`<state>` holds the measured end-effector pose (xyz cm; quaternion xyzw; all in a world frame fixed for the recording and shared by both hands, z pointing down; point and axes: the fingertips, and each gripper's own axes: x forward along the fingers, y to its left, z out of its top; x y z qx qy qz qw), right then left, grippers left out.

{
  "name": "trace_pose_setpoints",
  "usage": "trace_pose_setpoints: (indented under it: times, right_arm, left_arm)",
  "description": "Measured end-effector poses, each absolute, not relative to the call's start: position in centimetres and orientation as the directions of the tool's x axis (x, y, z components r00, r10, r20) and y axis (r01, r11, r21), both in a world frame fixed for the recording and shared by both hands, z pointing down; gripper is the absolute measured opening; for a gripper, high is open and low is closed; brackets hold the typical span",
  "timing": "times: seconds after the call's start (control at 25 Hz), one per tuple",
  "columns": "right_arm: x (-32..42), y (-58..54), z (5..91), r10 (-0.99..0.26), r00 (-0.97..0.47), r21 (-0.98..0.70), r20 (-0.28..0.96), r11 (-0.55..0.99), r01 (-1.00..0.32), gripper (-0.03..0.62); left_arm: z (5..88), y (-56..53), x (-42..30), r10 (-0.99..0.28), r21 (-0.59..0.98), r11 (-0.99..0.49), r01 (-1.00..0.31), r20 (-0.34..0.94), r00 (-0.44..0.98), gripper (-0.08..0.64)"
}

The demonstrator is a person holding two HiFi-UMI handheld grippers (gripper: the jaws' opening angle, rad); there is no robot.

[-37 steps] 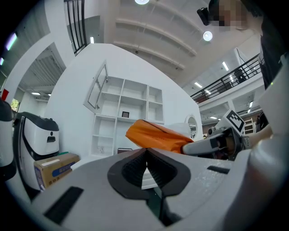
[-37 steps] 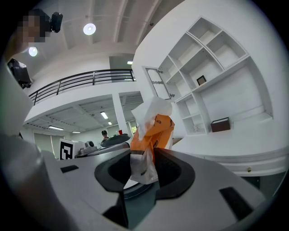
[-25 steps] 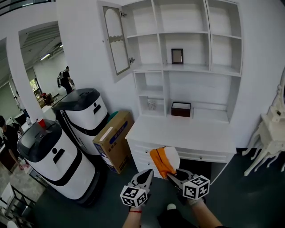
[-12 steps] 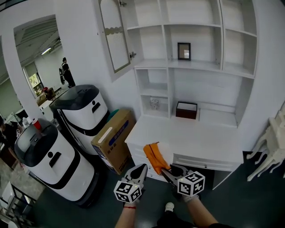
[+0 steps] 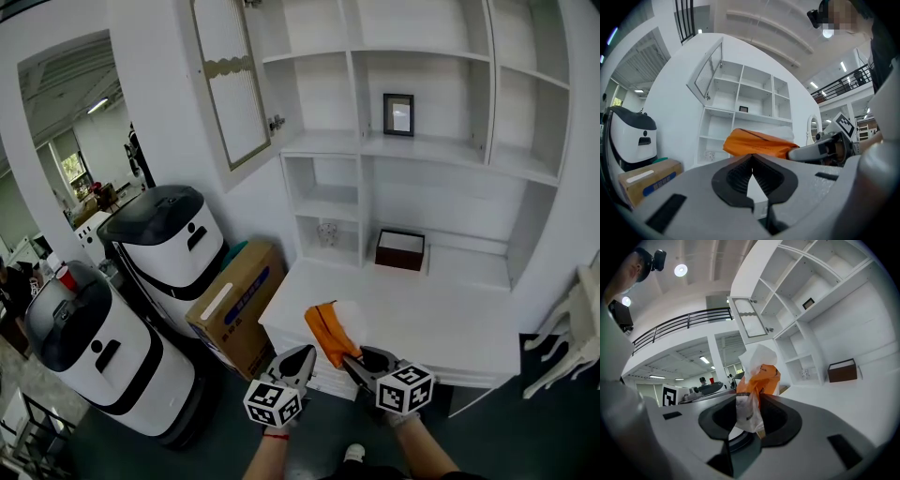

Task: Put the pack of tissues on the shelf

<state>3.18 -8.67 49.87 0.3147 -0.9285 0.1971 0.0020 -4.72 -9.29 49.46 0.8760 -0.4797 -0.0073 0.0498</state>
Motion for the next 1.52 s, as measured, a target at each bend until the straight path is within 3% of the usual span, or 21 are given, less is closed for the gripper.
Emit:
trace_pose_setpoints:
  times: [0.96, 1.52]
  right_arm:
    - [7.5, -24.2, 51.4, -0.625, -0.769, -0.385, 0.132, 0.683, -0.621, 0.121]
    - [5.5, -29.1, 50.1, -0.628, -0.771, -0.354, 0.111, 0.7, -0.621, 0.12]
  left_arm:
    - [50.9, -25.6, -0.2, -0.811, 0.128, -0.575, -0.808, 0.045, 0.584, 0.006]
    - [49.9, -30.7, -1.7, -0.812, 0.112, -0.577, -0.809, 0.023, 0.583, 0.006]
